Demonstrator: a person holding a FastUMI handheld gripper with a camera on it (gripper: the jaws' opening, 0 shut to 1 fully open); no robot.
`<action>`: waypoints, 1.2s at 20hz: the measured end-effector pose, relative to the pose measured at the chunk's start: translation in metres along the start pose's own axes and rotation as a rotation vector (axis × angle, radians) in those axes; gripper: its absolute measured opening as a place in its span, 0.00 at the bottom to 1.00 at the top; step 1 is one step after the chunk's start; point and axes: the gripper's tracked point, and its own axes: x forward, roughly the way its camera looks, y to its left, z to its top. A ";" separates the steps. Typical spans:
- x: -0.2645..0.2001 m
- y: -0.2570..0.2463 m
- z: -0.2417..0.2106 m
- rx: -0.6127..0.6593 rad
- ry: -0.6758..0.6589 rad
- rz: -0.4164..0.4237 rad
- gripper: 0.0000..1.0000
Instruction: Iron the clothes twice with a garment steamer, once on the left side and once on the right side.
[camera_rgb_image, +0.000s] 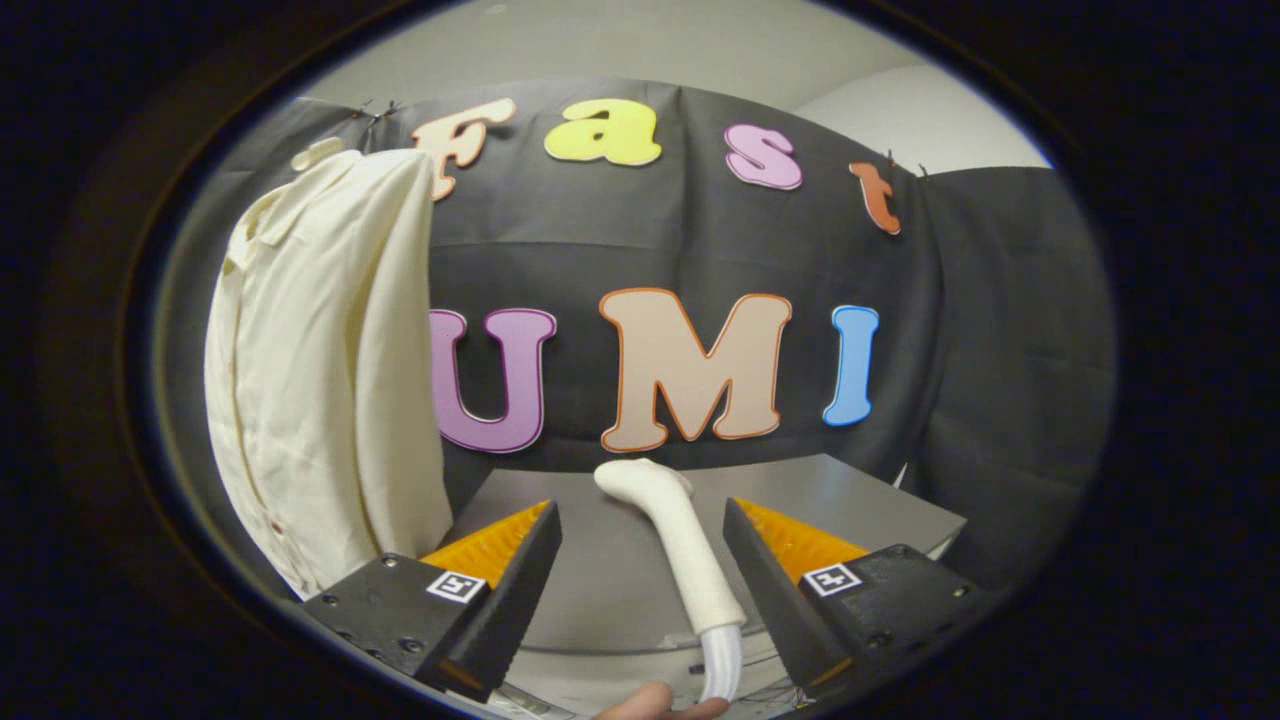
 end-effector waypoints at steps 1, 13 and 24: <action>0.015 -0.003 0.000 0.005 0.019 -0.003 1.00; 0.109 -0.014 -0.059 0.038 0.325 0.018 0.76; 0.118 -0.032 -0.095 0.067 0.575 -0.084 0.54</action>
